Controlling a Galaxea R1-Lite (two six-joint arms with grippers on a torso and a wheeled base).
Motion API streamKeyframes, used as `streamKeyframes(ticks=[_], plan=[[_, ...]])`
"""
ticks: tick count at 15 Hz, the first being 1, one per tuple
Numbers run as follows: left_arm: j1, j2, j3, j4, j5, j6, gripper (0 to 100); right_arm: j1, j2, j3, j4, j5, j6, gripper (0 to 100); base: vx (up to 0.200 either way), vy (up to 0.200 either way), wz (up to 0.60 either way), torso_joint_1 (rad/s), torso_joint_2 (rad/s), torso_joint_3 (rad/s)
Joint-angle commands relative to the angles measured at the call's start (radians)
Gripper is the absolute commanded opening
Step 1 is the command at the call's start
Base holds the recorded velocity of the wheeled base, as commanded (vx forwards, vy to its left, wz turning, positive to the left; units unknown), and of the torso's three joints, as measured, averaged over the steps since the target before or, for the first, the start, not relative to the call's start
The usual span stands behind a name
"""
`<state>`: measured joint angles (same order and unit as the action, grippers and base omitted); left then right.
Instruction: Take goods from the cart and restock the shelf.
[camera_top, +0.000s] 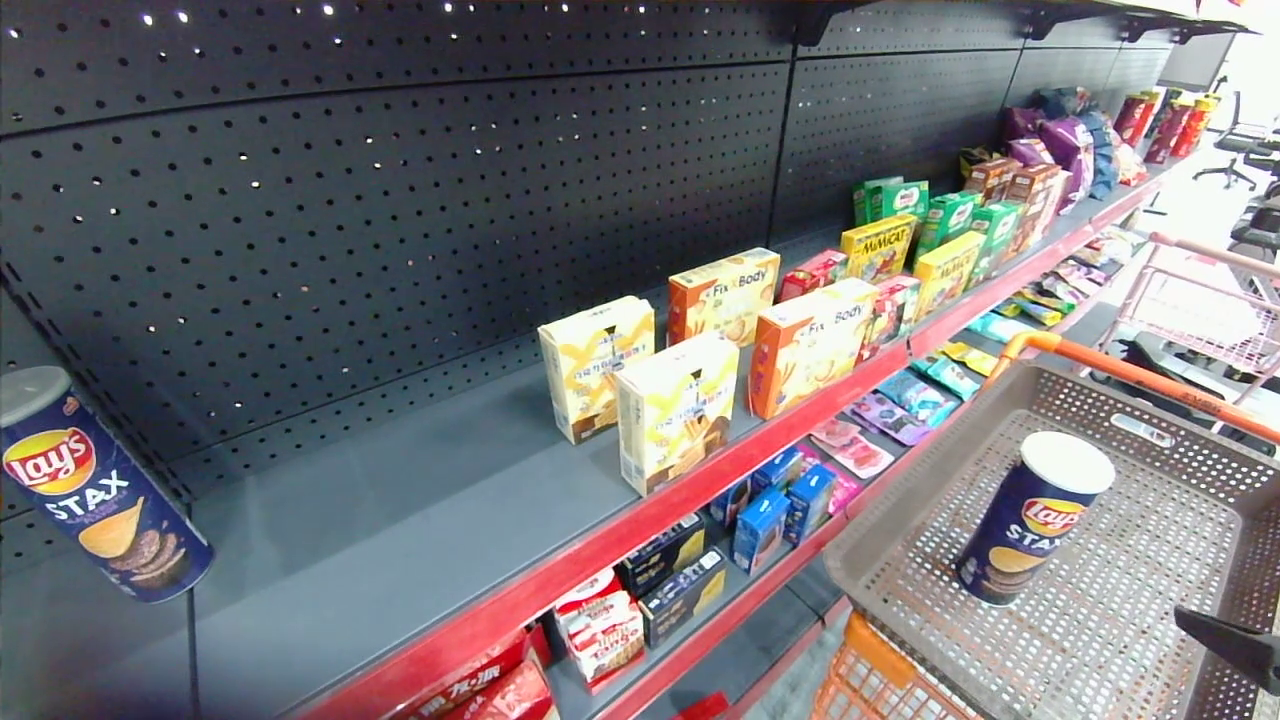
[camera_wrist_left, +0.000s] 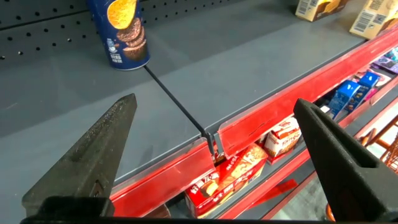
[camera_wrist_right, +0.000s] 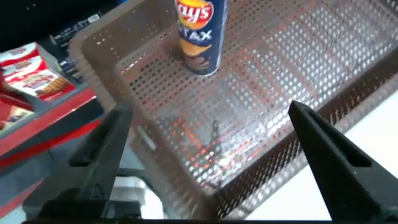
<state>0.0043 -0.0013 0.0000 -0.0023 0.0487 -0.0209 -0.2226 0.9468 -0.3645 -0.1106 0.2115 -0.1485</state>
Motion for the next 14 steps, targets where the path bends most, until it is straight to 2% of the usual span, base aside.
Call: streamKeyframes(ticks=[1,3,4,6,11,14], plan=[[0.000,0.001,0.000,-0.001,0.000,-0.001,100,0.003,0.152,0.038,-0.104,0.002,-0.022,100,0.000,0.000,0.00,0.000,0.00,0.000],[0.000,0.001,0.000,-0.001,0.000,-0.001,100,0.012,0.221,0.053,-0.192,0.008,-0.028,100,0.000,0.000,0.00,0.000,0.00,0.000],[0.000,0.001,0.000,-0.001,0.000,-0.001,100,0.057,0.268,0.078,-0.276,0.009,-0.043,100,0.000,0.000,0.00,0.000,0.00,0.000],[0.000,0.001,0.000,-0.001,0.000,-0.001,100,0.101,0.316,0.082,-0.359,0.014,-0.048,100,0.000,0.000,0.00,0.000,0.00,0.000],[0.000,0.001,0.000,-0.001,0.000,-0.001,100,0.115,0.491,0.076,-0.580,0.039,-0.062,100,0.000,0.000,0.00,0.000,0.00,0.000],[0.000,0.001,0.000,-0.001,0.000,-0.001,100,0.114,0.530,0.075,-0.613,0.039,-0.106,100,0.000,0.000,0.00,0.000,0.00,0.000]])
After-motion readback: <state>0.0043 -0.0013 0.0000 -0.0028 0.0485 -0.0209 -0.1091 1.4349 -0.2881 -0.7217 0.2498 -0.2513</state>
